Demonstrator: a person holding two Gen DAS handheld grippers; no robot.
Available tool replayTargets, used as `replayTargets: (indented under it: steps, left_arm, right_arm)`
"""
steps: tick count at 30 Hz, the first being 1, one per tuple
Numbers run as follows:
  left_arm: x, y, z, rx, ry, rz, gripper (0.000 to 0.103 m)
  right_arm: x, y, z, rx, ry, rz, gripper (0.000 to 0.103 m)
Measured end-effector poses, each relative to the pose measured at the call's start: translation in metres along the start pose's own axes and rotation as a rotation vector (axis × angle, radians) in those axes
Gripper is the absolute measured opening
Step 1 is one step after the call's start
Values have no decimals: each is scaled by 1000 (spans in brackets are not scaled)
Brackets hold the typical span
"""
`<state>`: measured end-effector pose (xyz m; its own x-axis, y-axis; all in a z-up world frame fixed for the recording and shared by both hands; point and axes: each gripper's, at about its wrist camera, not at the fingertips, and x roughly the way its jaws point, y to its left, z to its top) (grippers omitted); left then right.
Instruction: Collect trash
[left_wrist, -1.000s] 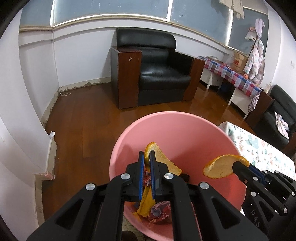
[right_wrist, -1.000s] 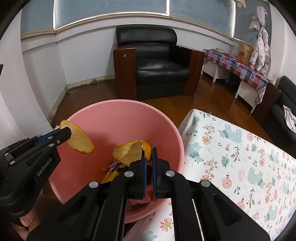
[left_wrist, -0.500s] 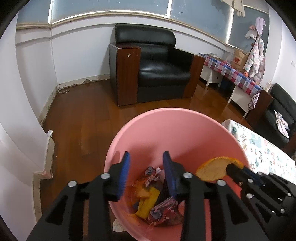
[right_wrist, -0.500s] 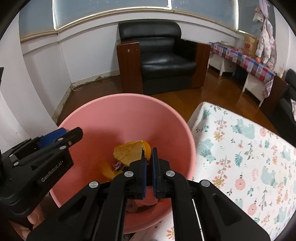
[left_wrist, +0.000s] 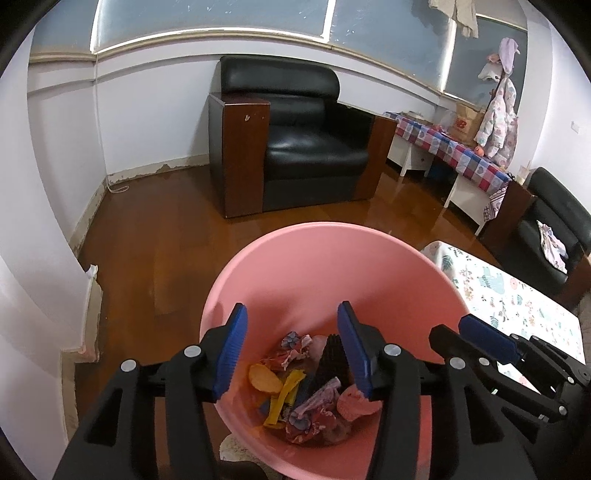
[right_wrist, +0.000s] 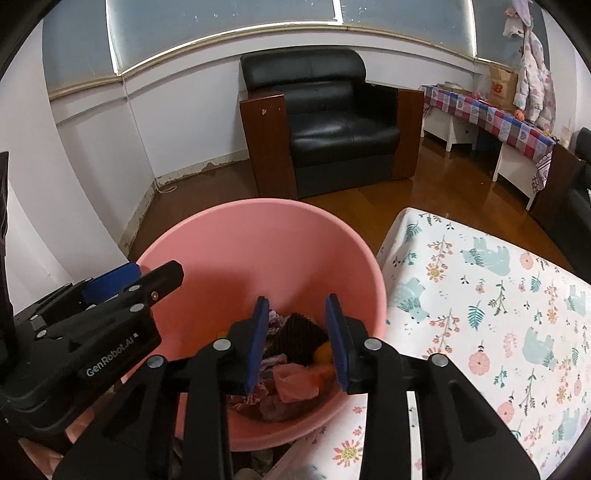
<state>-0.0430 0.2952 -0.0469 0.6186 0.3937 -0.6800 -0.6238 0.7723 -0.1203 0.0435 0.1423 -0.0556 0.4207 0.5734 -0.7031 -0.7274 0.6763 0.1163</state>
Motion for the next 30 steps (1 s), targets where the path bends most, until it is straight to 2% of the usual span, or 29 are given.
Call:
replayTargets:
  steps: [7,12,19,23,30]
  left_arm:
    - [-20,-6,0,-7,-17,-19,54]
    - [-39,-15,0,6,-41,-32,59]
    - [-67,-24,-3,17,-66,-52,60]
    - [-82,-30,-5,23,-85,-60,60]
    - [-109,-38,-12,36,-119,-59,60]
  right_arm:
    - [-20,-11,-4,33,-22,11,34]
    - [-39,-18,-9,50,-45,22,42]
    - [-64,-23,-17,55,-80,29,44]
    - [-73,-23,-21,39,-83,32,50]
    - [-97,-22,-31,26,-135,14,51]
